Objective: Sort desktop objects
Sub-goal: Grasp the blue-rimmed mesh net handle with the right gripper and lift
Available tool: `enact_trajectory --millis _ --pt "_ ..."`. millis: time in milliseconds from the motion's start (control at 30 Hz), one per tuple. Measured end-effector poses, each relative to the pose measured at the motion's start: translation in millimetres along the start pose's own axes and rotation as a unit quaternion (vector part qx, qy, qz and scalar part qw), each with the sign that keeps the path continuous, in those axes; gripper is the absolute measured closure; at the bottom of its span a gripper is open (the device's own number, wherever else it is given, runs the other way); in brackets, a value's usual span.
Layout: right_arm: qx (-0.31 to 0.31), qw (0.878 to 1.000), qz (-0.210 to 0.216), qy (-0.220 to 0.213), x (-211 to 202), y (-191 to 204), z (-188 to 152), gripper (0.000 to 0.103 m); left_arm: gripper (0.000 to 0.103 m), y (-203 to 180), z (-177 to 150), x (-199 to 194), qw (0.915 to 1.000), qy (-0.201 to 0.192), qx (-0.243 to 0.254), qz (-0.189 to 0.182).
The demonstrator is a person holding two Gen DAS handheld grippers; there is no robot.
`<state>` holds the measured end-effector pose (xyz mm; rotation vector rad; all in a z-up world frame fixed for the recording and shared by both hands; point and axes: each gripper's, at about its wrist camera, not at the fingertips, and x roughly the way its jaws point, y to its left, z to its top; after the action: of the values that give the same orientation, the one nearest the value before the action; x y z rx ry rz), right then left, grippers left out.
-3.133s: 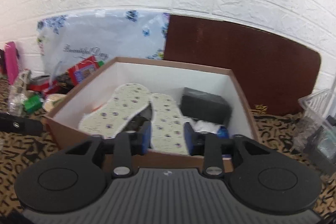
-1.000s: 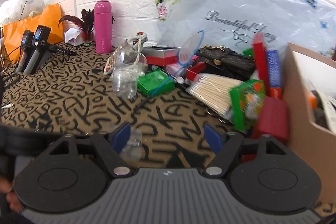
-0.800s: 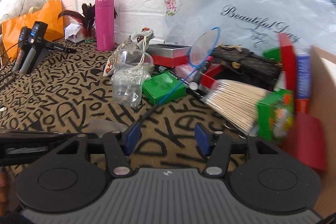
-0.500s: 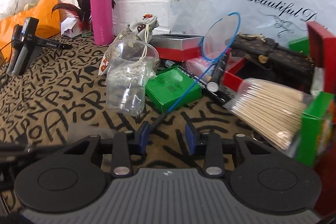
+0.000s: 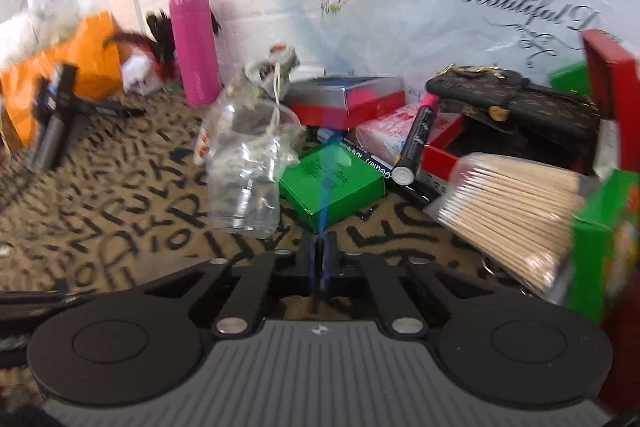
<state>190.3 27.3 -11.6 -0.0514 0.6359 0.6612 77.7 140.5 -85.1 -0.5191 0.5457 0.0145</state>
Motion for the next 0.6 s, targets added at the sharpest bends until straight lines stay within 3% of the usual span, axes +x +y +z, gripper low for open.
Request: enact_trajectory --millis 233,600 --pt "-0.001 0.999 0.023 -0.024 -59 1 -5 0.103 0.103 -18 -1 -20 0.9998 -0.013 0.011 -0.005" --pt "0.029 0.996 0.013 -0.080 -145 -18 -11 0.103 0.103 -61 -4 -48 0.9981 -0.033 0.044 -0.029"
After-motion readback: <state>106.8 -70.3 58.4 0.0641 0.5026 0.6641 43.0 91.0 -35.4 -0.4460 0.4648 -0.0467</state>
